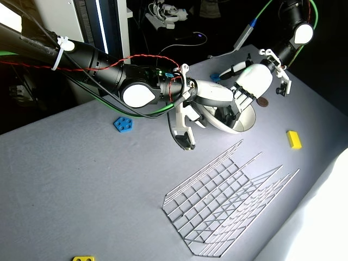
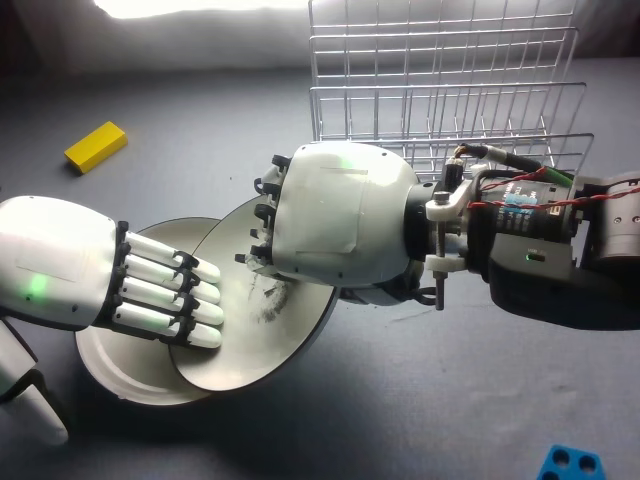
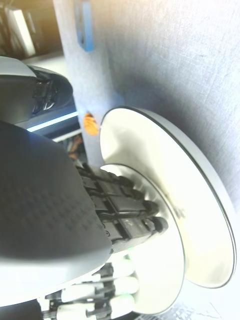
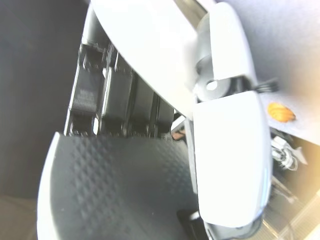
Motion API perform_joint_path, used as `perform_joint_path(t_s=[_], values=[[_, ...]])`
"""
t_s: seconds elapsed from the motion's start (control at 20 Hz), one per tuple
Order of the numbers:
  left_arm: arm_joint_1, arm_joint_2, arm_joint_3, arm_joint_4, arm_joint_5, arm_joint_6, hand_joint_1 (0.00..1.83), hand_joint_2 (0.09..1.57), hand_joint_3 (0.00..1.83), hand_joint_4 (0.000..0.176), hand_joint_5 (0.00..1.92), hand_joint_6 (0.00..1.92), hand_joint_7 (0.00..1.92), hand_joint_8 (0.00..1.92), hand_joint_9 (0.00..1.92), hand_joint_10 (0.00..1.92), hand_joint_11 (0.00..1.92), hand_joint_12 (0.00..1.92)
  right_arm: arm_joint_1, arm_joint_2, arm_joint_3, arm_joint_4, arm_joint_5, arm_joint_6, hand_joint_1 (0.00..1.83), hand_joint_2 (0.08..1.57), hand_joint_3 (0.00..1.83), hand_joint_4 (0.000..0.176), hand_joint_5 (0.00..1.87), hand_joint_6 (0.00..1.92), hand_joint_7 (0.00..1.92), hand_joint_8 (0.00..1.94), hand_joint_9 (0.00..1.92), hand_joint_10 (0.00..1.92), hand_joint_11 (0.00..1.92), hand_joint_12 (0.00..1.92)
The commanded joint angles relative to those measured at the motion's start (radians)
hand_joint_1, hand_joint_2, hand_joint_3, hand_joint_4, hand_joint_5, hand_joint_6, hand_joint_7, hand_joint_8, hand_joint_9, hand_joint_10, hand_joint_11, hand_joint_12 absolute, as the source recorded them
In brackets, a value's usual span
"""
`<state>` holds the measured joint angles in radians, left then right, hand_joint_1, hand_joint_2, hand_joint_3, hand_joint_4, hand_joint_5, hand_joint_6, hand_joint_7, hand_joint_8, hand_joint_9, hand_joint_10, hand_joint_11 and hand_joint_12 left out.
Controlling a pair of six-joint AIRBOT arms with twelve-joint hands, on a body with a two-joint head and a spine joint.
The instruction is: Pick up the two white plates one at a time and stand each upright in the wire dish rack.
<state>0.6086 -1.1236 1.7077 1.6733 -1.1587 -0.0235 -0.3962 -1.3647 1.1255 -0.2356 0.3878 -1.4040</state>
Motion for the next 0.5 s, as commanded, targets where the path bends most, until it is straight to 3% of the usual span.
perform_joint_path(t_s=[0.0, 0.35, 0.45], values=[[-0.003, -0.007, -0.007, -0.011, 0.009, -0.004, 0.00, 1.02, 0.00, 0.000, 0.01, 0.00, 0.00, 0.00, 0.00, 0.00, 0.00, 0.00, 0.008, 0.000, 0.000, 0.031, 0.092, 0.003, 1.39, 1.05, 0.00, 0.000, 1.02, 0.86, 1.07, 0.81, 1.15, 0.84, 1.02, 0.91], [-0.091, 0.099, -0.090, -0.094, 0.004, -0.045, 0.00, 1.03, 0.00, 0.000, 0.01, 0.00, 0.00, 0.00, 0.00, 0.00, 0.00, 0.00, 0.043, 0.034, -0.035, 0.083, 0.100, 0.026, 1.39, 1.07, 0.00, 0.000, 0.96, 0.92, 1.03, 0.88, 1.11, 0.91, 0.98, 0.94], [-0.150, 0.166, -0.139, -0.130, -0.001, -0.081, 0.00, 1.01, 0.00, 0.000, 0.00, 0.00, 0.00, 0.00, 0.00, 0.00, 0.00, 0.00, 0.081, 0.050, -0.048, 0.085, 0.097, 0.063, 1.40, 1.04, 0.00, 0.000, 1.04, 0.81, 1.11, 0.74, 1.18, 0.80, 1.04, 0.87]])
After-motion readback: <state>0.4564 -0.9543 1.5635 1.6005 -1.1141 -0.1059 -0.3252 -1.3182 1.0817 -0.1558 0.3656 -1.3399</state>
